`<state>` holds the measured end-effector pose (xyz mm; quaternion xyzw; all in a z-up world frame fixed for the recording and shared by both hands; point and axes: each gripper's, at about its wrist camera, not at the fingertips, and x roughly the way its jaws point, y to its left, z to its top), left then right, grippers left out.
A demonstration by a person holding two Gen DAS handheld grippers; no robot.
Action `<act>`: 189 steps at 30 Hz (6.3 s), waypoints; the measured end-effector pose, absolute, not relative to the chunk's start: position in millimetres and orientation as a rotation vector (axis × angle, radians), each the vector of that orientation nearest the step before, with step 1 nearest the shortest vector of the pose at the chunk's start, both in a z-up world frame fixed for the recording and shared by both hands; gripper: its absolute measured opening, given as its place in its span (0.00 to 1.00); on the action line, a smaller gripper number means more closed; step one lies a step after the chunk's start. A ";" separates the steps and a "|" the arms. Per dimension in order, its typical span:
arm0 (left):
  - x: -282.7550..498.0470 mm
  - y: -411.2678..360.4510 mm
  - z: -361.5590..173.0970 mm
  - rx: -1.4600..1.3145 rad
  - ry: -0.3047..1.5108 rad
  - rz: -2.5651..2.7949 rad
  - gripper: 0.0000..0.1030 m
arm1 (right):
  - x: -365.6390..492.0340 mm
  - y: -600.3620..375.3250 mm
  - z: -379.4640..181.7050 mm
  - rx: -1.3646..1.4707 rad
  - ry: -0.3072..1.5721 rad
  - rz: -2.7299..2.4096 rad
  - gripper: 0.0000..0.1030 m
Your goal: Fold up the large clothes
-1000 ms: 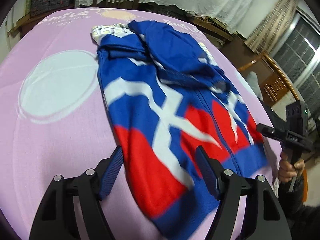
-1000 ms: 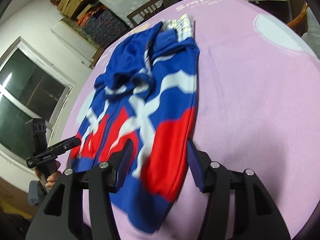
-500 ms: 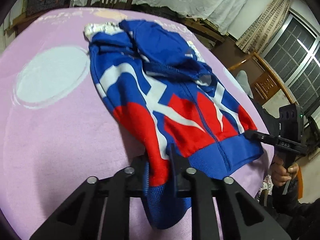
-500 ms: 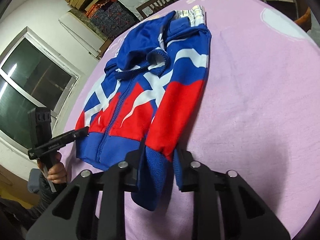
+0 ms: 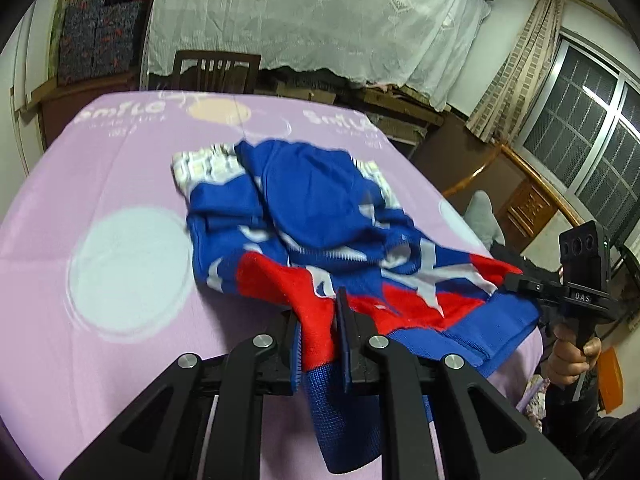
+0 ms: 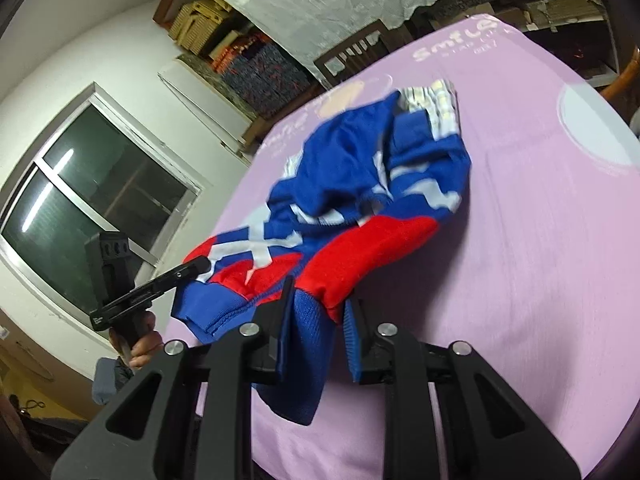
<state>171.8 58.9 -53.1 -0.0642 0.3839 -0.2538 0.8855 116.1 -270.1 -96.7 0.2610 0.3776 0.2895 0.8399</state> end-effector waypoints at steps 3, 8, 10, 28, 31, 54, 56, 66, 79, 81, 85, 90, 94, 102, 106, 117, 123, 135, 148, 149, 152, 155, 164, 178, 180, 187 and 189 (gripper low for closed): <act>181.9 56.3 -43.7 -0.122 0.789 -0.519 0.14 | 127.0 -271.1 -86.1 0.550 0.781 0.620 0.21; 201.2 52.7 -33.2 -0.108 0.781 -0.505 0.14 | 151.2 -272.9 -72.8 0.559 0.774 0.632 0.21; 211.6 51.3 -28.4 -0.106 0.776 -0.498 0.14 | 160.1 -272.2 -68.4 0.558 0.771 0.632 0.21; 287.4 52.5 5.0 -0.090 0.709 -0.437 0.11 | 273.1 -269.6 -46.4 0.594 0.808 0.604 0.21; 309.4 55.2 2.2 -0.107 0.714 -0.425 0.07 | 295.6 -264.6 -50.3 0.590 0.828 0.591 0.21; 392.9 68.7 -81.9 -0.187 0.952 -0.374 0.39 | 391.7 -316.8 -116.1 0.919 0.934 0.572 0.69; 399.6 67.9 -83.9 -0.198 0.937 -0.351 0.66 | 383.6 -321.5 -104.9 0.857 0.904 0.562 0.69; 424.4 59.7 -99.6 -0.282 0.967 -0.443 0.65 | 385.3 -267.0 -114.3 0.375 0.884 0.466 0.66; 403.8 57.1 -49.3 -0.153 0.772 -0.340 0.08 | 371.8 -246.3 -85.1 0.264 0.755 0.379 0.13; 407.2 51.4 -37.9 -0.111 0.741 -0.303 0.08 | 367.0 -240.5 -65.8 0.234 0.698 0.343 0.13; 427.7 41.5 -56.8 -0.062 0.778 -0.242 0.08 | 384.2 -232.5 -66.3 0.223 0.701 0.257 0.13; 448.1 38.7 -106.2 -0.039 0.882 -0.210 0.10 | 419.7 -236.4 -124.8 0.285 0.842 0.175 0.13; 453.2 38.0 -127.5 -0.004 0.885 -0.180 0.18 | 427.8 -234.7 -153.2 0.284 0.886 0.158 0.13; 435.7 44.9 -99.0 0.006 0.836 -0.088 0.48 | 422.7 -259.2 -142.6 0.414 0.891 0.180 0.31; 407.3 34.9 -60.5 0.003 0.764 -0.149 0.50 | 393.8 -262.7 -98.0 0.397 0.784 0.173 0.34; 373.5 -25.7 -78.8 0.018 0.797 -0.242 0.54 | 345.1 -161.6 -79.1 0.209 0.769 0.359 0.33; 377.4 -30.0 -124.6 0.110 0.836 -0.204 0.58 | 358.4 -151.7 -129.6 0.178 0.893 0.339 0.32; 372.2 -39.2 -131.6 0.187 0.797 -0.179 0.59 | 355.4 -153.2 -143.4 0.145 0.881 0.363 0.32; 351.7 -13.5 -99.4 0.120 0.775 -0.180 0.59 | 321.0 -160.9 -110.7 0.090 0.840 0.314 0.37; 348.0 -8.3 -97.1 0.105 0.775 -0.181 0.59 | 313.5 -163.9 -109.1 0.085 0.829 0.294 0.39; 341.1 1.8 -105.0 0.096 0.795 -0.161 0.59 | 299.2 -171.8 -113.6 0.051 0.818 0.224 0.48; 343.6 1.8 -125.2 0.106 0.844 -0.158 0.63 | 298.5 -181.9 -133.2 0.055 0.857 0.190 0.53; 342.0 -5.1 -131.9 0.168 0.812 -0.149 0.67 | 301.6 -182.8 -145.5 0.008 0.859 0.185 0.59; 342.0 -4.2 -126.8 0.159 0.822 -0.138 0.68 | 298.9 -181.9 -145.0 -0.001 0.855 0.172 0.61; 341.3 -5.5 -119.2 0.149 0.817 -0.148 0.68 | 299.3 -184.1 -144.2 0.010 0.857 0.173 0.62; 348.8 -25.0 -84.0 0.171 0.741 -0.169 0.68 | 297.8 -191.6 -126.2 0.053 0.801 0.173 0.61; 357.9 -31.6 -74.4 0.187 0.718 -0.161 0.68 | 303.3 -195.6 -116.8 0.078 0.785 0.171 0.61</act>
